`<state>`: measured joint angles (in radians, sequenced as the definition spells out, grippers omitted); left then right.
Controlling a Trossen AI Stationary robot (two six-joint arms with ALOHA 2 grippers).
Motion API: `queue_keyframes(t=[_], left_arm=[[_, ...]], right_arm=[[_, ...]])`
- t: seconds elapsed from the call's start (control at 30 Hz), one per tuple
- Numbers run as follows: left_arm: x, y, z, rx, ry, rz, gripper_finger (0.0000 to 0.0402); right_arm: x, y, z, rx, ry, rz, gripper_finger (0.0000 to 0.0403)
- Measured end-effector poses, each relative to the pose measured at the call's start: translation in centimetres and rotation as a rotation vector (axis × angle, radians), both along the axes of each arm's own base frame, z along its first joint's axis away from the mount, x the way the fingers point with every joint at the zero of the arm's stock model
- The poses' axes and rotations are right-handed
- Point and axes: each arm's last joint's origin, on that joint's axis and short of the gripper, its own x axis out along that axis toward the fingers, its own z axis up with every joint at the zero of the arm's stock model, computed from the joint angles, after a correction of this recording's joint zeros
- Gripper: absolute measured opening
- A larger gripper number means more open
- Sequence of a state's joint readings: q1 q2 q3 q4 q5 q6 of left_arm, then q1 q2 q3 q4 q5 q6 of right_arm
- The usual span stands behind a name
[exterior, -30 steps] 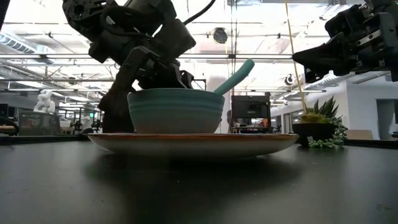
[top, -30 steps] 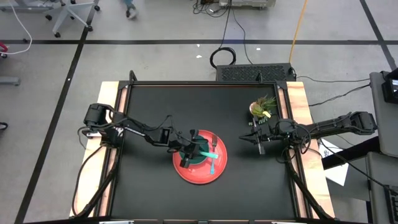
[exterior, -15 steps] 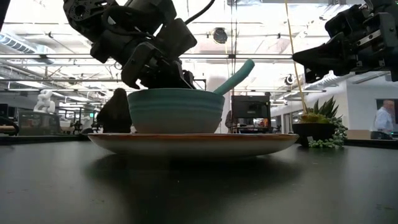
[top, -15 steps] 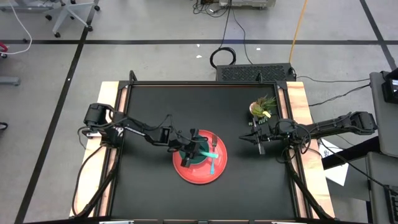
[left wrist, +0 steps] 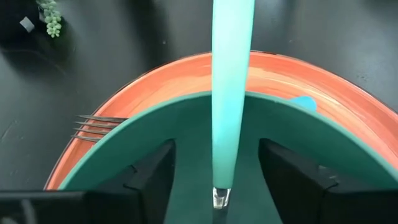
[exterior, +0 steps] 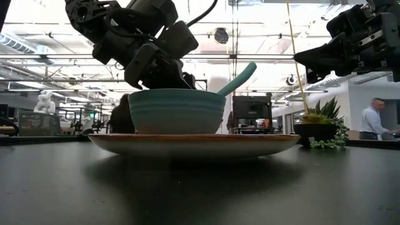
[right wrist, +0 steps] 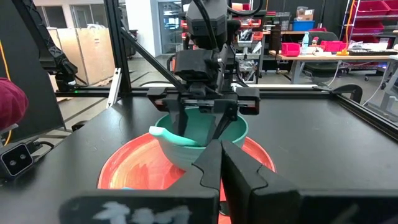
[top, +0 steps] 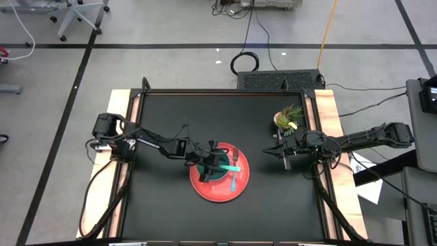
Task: Set table place
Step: Return to Home Position
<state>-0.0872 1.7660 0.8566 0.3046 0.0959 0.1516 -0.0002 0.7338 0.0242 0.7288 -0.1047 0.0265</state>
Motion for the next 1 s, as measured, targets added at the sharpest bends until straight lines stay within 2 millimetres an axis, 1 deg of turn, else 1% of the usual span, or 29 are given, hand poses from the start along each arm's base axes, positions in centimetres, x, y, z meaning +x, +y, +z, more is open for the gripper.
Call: queue_keyframes(t=[0.17,0.33,1.0], left_arm=[[-0.02,0.0,-0.01,0.0,0.002,0.0,0.0279],[-0.05,0.01,-0.05,0.001,0.009,0.0,0.0299],[-0.07,-0.04,-0.05,-0.008,0.012,-0.015,0.0294]], right_arm=[[0.0,0.01,0.0,0.0,0.0,0.0,0.0],[0.0,0.0,0.0,0.0,0.0,0.0,0.0],[0.0,0.0,0.0,0.0,0.0,0.0,0.0]])
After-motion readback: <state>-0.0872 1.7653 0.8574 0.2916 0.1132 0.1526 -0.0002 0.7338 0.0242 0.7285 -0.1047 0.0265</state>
